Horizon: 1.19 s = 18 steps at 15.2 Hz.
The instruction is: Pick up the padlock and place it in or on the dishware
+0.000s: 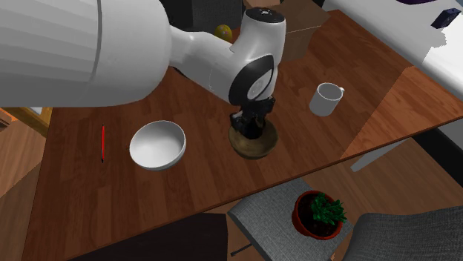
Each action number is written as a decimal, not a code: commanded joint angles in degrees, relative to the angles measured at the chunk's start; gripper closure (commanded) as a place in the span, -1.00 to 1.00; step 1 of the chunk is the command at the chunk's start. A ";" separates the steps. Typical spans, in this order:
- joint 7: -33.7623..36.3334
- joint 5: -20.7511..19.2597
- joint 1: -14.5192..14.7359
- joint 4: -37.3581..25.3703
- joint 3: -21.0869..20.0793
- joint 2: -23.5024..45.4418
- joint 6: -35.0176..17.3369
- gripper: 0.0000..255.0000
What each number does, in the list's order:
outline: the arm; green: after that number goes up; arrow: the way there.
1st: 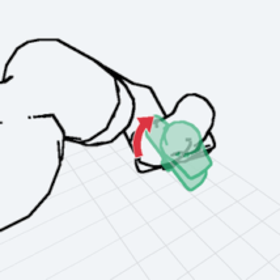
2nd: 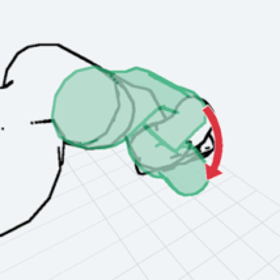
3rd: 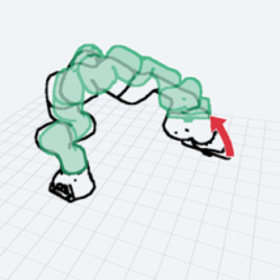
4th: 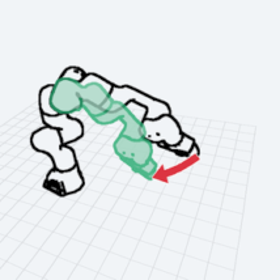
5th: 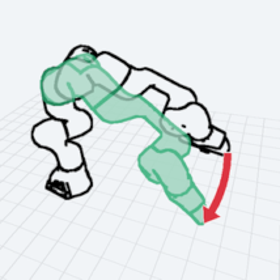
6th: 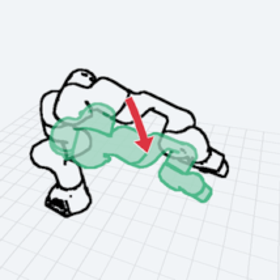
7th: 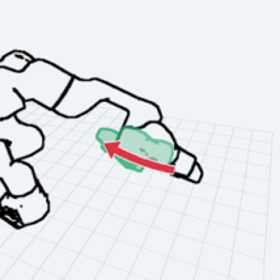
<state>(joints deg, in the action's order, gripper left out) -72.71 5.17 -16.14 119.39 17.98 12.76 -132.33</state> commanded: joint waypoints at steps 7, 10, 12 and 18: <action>-1.27 2.00 -0.50 1.41 -0.75 4.09 -5.32 1.00; -1.53 2.38 -0.63 1.59 -0.93 4.88 -6.24 1.00; -1.53 2.38 -0.63 1.58 -0.93 4.88 -6.24 1.00; -1.53 2.38 -0.64 1.58 -0.93 4.88 -6.24 -1.00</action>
<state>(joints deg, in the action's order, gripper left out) -74.24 7.56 -16.77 120.97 17.05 17.65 -138.57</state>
